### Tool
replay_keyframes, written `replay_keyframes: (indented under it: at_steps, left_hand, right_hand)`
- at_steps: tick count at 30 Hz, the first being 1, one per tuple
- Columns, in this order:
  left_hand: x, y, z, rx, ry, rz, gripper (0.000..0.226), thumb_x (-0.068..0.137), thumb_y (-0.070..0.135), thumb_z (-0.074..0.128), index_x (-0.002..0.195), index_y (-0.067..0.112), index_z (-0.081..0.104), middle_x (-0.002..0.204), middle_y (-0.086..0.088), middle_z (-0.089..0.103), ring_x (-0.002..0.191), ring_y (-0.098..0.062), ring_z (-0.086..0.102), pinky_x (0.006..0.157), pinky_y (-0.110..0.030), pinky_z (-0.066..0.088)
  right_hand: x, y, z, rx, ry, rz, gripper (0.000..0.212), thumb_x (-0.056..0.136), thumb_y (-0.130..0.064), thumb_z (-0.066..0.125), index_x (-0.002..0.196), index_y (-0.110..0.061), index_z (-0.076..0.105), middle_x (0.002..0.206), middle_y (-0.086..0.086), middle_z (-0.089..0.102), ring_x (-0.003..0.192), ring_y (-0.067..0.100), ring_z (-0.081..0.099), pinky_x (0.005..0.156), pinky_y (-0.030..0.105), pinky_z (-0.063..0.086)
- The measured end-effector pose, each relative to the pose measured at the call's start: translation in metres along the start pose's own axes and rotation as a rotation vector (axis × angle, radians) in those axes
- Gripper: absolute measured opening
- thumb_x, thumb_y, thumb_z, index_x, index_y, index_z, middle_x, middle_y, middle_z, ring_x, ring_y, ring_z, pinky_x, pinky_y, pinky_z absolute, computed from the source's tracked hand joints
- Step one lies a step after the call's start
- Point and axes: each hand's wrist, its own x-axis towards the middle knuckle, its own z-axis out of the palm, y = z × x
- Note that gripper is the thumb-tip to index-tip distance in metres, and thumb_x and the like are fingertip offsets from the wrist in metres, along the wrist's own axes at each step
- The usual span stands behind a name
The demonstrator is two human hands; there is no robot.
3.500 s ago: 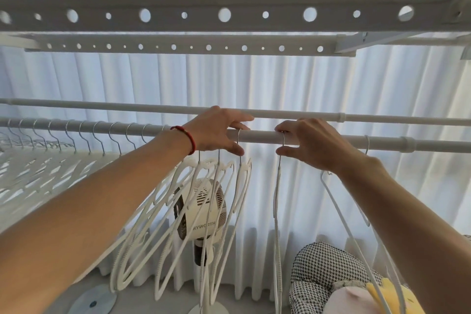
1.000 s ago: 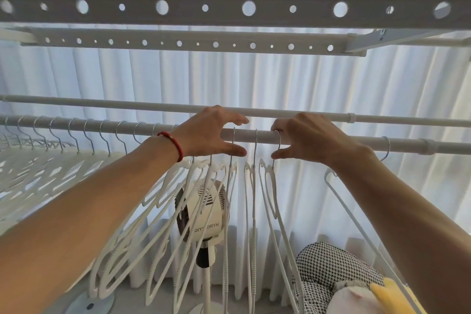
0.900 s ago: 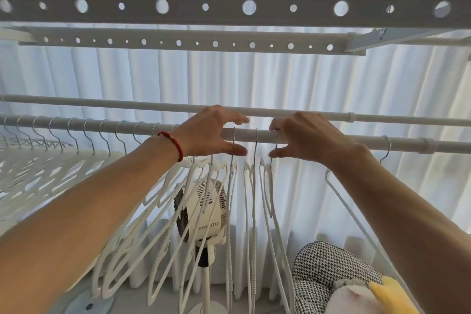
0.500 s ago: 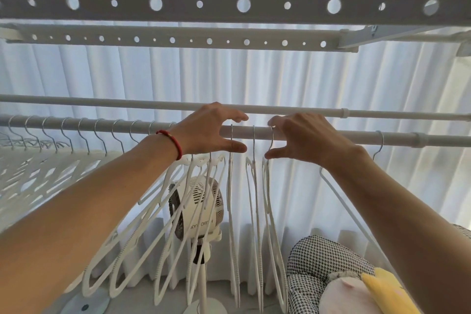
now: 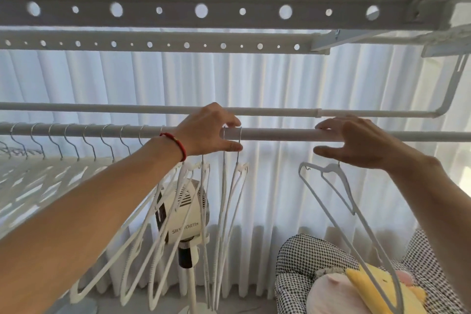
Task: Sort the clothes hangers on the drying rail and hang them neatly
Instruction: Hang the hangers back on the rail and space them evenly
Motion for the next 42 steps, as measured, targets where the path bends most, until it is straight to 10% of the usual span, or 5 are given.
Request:
replay_keyframes:
  at_steps: [9,14,26,42]
  left_hand:
    - [0.005,0.001,0.003,-0.056,0.029,-0.02,0.057,0.07,0.054,0.085,0.117,0.026,0.069,0.103,0.011,0.067,0.103,-0.013,0.055,0.09,-0.036,0.049]
    - [0.009,0.008,0.006,-0.071,0.026,-0.021,0.052,0.072,0.052,0.084,0.116,0.028,0.07,0.102,0.013,0.063,0.101,-0.011,0.054,0.088,-0.032,0.047]
    - [0.008,0.015,0.007,-0.103,0.047,-0.034,0.048,0.072,0.048,0.085,0.113,0.026,0.072,0.098,0.016,0.062,0.096,-0.01,0.057,0.085,-0.026,0.044]
    - [0.008,0.02,0.008,-0.143,0.044,-0.057,0.05,0.073,0.042,0.086,0.116,0.022,0.072,0.102,0.009,0.069,0.089,-0.012,0.061,0.083,-0.027,0.048]
  right_hand:
    - [-0.005,0.034,0.007,0.086,-0.048,0.012,0.072,0.083,-0.034,0.083,0.145,-0.018,0.05,0.135,-0.001,0.062,0.121,0.027,0.06,0.098,0.041,0.048]
    - [0.001,0.041,0.01,0.052,-0.036,-0.021,0.046,0.082,-0.031,0.085,0.12,-0.018,0.063,0.099,0.001,0.07,0.09,0.028,0.063,0.084,0.046,0.052]
    - [0.037,-0.043,0.028,0.047,0.029,-0.242,0.034,0.091,-0.034,0.075,0.115,-0.019,0.057,0.09,-0.006,0.057,0.087,0.028,0.061,0.071,0.037,0.046]
    - [0.058,-0.075,0.04,0.097,0.029,-0.276,0.068,0.089,-0.026,0.078,0.143,-0.01,0.04,0.127,0.01,0.069,0.109,0.035,0.066,0.088,0.049,0.055]
